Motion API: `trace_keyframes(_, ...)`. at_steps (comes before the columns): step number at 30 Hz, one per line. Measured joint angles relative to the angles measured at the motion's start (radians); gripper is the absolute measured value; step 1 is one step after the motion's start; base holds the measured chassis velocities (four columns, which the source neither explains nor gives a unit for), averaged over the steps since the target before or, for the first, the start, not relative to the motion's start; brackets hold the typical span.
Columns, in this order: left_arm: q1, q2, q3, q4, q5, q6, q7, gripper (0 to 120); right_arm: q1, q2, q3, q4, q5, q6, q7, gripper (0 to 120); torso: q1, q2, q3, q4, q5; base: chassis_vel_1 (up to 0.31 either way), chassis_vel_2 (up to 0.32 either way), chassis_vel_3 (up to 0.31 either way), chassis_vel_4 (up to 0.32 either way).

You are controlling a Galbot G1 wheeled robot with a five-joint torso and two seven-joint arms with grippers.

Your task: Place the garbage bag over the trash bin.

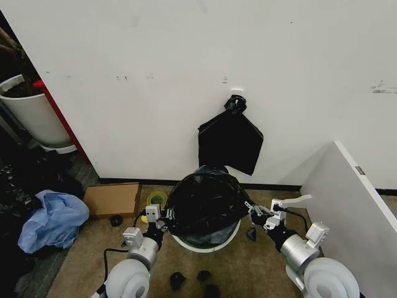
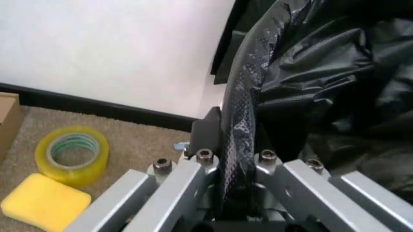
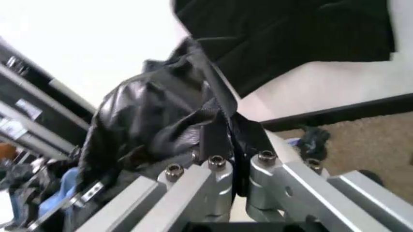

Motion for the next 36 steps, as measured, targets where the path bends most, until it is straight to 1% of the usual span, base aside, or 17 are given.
trace_keyframes(7, -0.008, -0.01, 0.0, 0.01, -0.035, -0.018, -0.001, 1, -0.035, -0.003, 0.036, -0.017, 0.019, -0.003, 0.006, 0, 0.0, 0.0, 0.0, 0.0, 0.0, 0.0, 0.0, 0.0, 0.0)
trace_keyframes(11, -0.011, -0.013, 0.0, 0.01, -0.045, -0.021, -0.003, 1, -0.044, -0.003, 0.039, -0.019, 0.02, -0.009, 0.004, 0, 0.0, 0.0, 0.0, 0.0, 0.0, 0.0, 0.0, 0.0, 0.0)
trace_keyframes(13, -0.022, -0.016, -0.001, 0.004, -0.09, -0.022, -0.018, 1, -0.064, -0.006, 0.039, -0.026, 0.015, -0.03, -0.018, 0, 0.0, 0.0, 0.0, -0.0001, 0.0, 0.0, 0.0, 0.0, 0.0)
trace_keyframes(15, -0.026, -0.016, -0.001, -0.003, -0.107, -0.019, -0.024, 1, -0.068, -0.006, 0.031, -0.039, 0.01, -0.038, -0.028, 0, 0.0, 0.0, 0.0, -0.0001, 0.0, 0.0, 0.0, 0.0, 0.0)
trace_keyframes(21, -0.028, -0.017, -0.001, -0.012, -0.116, -0.012, -0.032, 1, -0.075, 0.001, 0.018, -0.062, 0.004, -0.043, -0.041, 0, 0.0, 0.0, 0.0, 0.0, 0.0, 0.0, 0.0, 0.0, 0.0)
trace_keyframes(26, -0.027, -0.017, 0.0, -0.011, -0.119, -0.006, -0.04, 1, -0.099, 0.002, 0.031, -0.048, 0.004, -0.037, -0.046, 0, 0.0, 0.0, 0.0, 0.0, 0.0, 0.0, 0.0, 0.0, 0.0)
trace_keyframes(29, -0.033, -0.019, -0.001, -0.001, -0.124, 0.011, -0.059, 1, -0.122, 0.007, 0.038, -0.029, -0.032, -0.01, -0.055, 11, 0.0, 0.0, 0.0, -0.0001, -0.0001, 0.0, 0.0, 0.0, 0.0)
trace_keyframes(30, -0.033, -0.019, -0.001, -0.001, -0.124, 0.011, -0.059, 1, -0.122, 0.007, 0.038, -0.029, -0.032, -0.01, -0.055, 11, 0.0, 0.0, 0.0, -0.0001, -0.0001, 0.0, 0.0, 0.0, 0.0)
trace_keyframes(33, -0.037, -0.021, 0.0, 0.008, -0.13, 0.032, -0.08, 1, -0.124, 0.015, 0.045, -0.018, -0.041, 0.01, -0.044, 23, 0.0, 0.0, 0.0, 0.0, -0.0002, 0.0, 0.0, 0.0, 0.0)
trace_keyframes(36, -0.044, -0.02, 0.0, 0.011, -0.152, 0.055, -0.104, 1, -0.13, 0.016, 0.057, -0.009, -0.048, 0.024, -0.031, 38, 0.0, 0.0, 0.0, 0.0, 0.0, 0.0, 0.0, 0.0, 0.0)
